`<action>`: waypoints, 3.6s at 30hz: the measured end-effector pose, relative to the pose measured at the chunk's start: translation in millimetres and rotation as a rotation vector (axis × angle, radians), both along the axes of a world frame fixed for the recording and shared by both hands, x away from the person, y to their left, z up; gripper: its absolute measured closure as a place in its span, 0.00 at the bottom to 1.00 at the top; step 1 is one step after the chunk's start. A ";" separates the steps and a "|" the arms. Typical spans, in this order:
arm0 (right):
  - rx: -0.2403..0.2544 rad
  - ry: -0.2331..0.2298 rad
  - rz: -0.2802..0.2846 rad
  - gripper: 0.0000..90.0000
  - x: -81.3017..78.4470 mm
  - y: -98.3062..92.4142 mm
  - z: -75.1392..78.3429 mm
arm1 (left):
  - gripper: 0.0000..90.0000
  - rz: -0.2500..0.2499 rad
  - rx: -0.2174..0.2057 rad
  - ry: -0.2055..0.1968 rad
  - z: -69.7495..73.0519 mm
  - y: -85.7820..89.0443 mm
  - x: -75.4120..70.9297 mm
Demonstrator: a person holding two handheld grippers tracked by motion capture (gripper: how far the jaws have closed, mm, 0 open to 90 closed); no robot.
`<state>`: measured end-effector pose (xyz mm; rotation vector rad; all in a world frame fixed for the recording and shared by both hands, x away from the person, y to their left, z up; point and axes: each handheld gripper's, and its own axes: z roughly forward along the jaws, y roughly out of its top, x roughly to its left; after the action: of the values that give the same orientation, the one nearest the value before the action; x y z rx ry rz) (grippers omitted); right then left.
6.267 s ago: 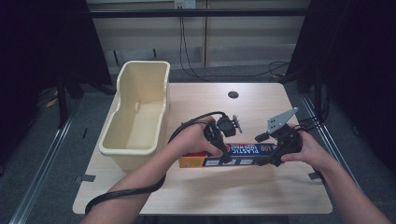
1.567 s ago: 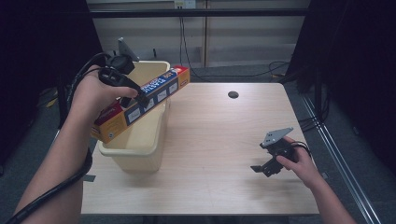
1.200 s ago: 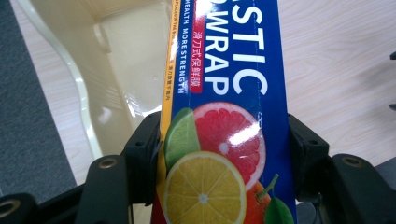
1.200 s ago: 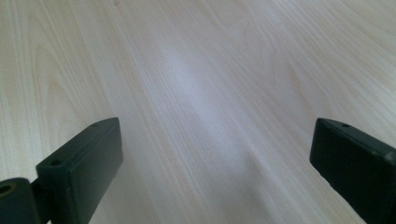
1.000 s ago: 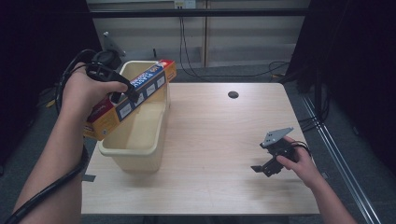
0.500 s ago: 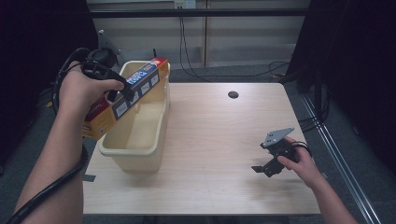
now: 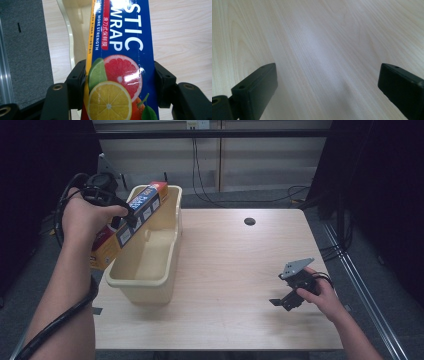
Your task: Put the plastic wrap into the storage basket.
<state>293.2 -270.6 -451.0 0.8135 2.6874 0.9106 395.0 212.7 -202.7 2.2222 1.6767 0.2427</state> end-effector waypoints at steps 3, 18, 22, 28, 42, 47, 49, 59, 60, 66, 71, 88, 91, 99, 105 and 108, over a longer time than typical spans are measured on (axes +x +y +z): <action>0.005 0.001 0.011 0.03 0.5 -0.2 0.0 | 0.45 0.005 0.000 0.003 -4.0 -1.1 1.4; -0.003 -0.012 0.004 0.03 -1.2 -2.2 1.5 | 0.45 0.024 -0.018 0.008 -24.0 -13.8 8.6; -0.001 -0.015 0.007 0.03 -0.7 -2.7 1.6 | 0.45 0.033 -0.021 0.001 -28.0 -16.2 9.5; -0.007 -0.012 0.007 0.03 -1.5 -1.9 1.4 | 0.45 0.042 -0.030 0.006 -34.9 -19.2 10.6; 0.003 -0.014 0.019 0.03 -1.6 -1.7 2.1 | 0.45 0.082 -0.052 0.038 -54.6 -23.6 14.3; -0.007 -0.014 0.015 0.03 -1.9 -1.0 1.3 | 0.45 0.097 -0.053 0.043 -58.8 -23.6 14.5; -0.008 -0.013 0.015 0.03 -2.1 -0.8 1.2 | 0.45 0.105 -0.047 0.044 -60.5 -23.8 14.3; -0.013 -0.016 0.012 0.03 -2.2 -0.5 1.3 | 0.45 0.137 -0.045 0.075 -75.0 -21.4 13.8; -0.012 -0.015 0.011 0.03 -2.4 -0.5 1.3 | 0.45 0.143 -0.047 0.078 -76.6 -22.0 13.8; -0.005 -0.014 0.016 0.03 -2.1 -1.5 1.6 | 0.45 0.154 -0.045 0.100 -87.3 -24.4 15.1; -0.002 -0.009 0.021 0.03 -1.7 -1.5 0.7 | 0.45 0.158 -0.041 0.118 -94.2 -25.8 16.4; -0.008 -0.011 0.005 0.03 -1.9 -2.7 1.9 | 0.45 0.186 -0.022 0.159 -112.8 -22.9 16.3; 0.000 -0.007 0.017 0.03 -1.2 -2.3 0.9 | 0.44 0.189 -0.043 0.177 -115.9 -21.5 16.1; 0.001 -0.009 0.019 0.03 -1.0 -1.6 0.8 | 0.44 0.201 -0.025 0.189 -119.3 -21.2 17.0; -0.003 -0.006 0.020 0.03 -1.2 -1.2 0.5 | 0.44 0.202 -0.010 0.208 -120.5 -23.9 18.7; -0.012 -0.012 0.014 0.03 -1.4 -1.3 0.0 | 0.43 0.211 0.001 0.207 -121.5 -25.7 19.2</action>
<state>291.7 -271.9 -451.0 0.7852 2.6888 0.8985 414.1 187.0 -324.1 2.1321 2.0235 0.0667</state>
